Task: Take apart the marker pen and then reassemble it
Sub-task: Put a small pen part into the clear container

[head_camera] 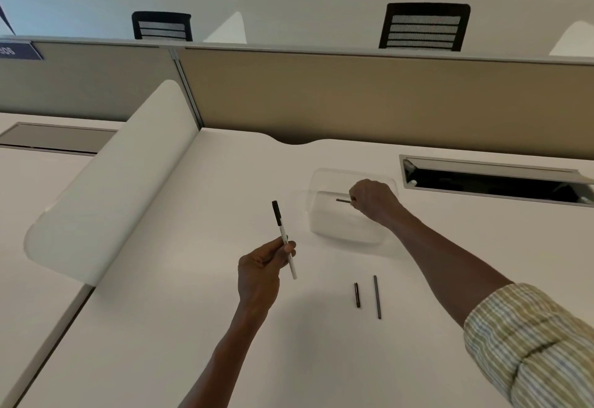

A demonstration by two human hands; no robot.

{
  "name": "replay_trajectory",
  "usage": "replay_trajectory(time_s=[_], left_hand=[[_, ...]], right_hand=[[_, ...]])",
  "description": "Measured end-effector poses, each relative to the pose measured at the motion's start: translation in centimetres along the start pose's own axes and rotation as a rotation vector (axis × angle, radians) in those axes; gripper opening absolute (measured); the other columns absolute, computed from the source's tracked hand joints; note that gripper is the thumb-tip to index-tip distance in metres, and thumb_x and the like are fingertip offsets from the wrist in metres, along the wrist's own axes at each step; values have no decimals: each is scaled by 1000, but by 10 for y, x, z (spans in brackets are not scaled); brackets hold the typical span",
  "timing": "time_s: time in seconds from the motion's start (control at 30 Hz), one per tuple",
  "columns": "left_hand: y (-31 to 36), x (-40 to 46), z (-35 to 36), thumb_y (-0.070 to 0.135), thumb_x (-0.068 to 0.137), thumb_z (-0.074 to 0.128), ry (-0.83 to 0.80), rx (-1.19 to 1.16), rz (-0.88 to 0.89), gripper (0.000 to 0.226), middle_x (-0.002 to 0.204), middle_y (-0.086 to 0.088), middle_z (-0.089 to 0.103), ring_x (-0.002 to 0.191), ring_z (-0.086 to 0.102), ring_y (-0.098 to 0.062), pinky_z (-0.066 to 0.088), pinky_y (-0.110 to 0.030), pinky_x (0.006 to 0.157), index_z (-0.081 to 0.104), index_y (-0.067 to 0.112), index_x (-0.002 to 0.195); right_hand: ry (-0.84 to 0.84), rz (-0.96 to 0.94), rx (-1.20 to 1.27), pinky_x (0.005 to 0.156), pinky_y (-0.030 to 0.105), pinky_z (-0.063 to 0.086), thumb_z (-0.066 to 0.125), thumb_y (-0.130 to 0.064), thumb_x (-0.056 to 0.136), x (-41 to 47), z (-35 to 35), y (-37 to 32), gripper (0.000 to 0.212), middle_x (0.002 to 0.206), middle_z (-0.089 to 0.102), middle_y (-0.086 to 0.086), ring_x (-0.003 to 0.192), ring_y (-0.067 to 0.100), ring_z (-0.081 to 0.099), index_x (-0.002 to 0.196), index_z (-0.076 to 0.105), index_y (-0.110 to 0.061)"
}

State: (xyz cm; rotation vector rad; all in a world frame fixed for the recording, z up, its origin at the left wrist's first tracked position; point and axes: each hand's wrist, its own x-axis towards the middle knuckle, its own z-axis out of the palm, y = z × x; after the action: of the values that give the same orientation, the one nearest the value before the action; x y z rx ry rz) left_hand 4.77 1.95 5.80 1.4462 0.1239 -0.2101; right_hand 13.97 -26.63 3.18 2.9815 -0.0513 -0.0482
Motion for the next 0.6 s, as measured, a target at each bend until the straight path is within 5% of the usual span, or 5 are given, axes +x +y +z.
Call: replay_trajectory(time_s=[0.4, 0.6], left_hand=[[-10, 0, 13, 11, 84, 74, 8, -16, -54, 11, 86, -7, 78, 92, 72, -28, 56, -20, 75, 78, 17, 93], [-7, -2, 14, 11, 84, 75, -8, -22, -31, 14, 85, -11, 77, 93, 71, -31, 58, -28, 80, 80, 24, 85]], right_hand=[[-133, -30, 32, 65, 32, 43, 54, -16, 90, 18, 16, 2, 14, 100, 65, 10, 88, 32, 64, 92, 66, -10], [-35, 120, 440, 67, 30, 40, 61, -27, 89, 12, -2, 9, 17, 97, 69, 5, 91, 26, 62, 86, 70, -13]])
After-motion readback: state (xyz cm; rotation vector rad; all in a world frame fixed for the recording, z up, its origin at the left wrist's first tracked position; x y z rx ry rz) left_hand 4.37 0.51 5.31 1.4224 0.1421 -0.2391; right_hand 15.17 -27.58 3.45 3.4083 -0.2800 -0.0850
